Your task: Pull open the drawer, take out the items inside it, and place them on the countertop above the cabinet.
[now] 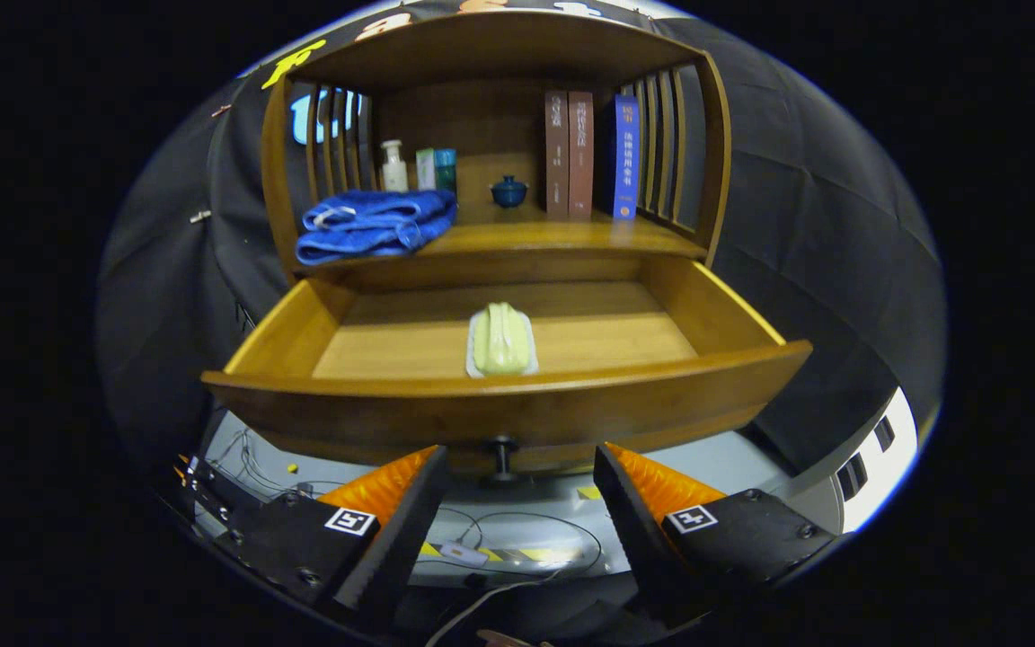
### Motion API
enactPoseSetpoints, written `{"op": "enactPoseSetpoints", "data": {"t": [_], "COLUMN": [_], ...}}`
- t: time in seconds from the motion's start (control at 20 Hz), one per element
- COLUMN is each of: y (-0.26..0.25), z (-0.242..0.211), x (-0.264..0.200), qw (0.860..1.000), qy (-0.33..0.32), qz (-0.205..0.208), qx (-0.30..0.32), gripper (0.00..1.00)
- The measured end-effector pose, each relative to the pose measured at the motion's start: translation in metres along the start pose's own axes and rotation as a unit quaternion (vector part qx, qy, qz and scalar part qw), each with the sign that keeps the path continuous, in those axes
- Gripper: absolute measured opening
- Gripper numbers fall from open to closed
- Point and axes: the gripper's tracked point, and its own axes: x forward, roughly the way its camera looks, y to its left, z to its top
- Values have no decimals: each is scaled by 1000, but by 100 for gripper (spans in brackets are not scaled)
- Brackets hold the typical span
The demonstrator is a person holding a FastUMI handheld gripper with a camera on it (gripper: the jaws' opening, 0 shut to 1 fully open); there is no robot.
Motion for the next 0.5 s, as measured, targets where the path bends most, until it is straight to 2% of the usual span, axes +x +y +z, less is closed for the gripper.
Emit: {"op": "enactPoseSetpoints", "data": {"t": [0.15,0.25,0.35,0.5], "y": [10,12,14,24], "z": [54,88,105,110], "x": [-3,14,41,88], "qw": [999,998,998,999], "qy": [-42,-61,-48,6], "qz": [25,28,27,40], "qx": [13,13,3,-3], "gripper": [100,100,100,100]}}
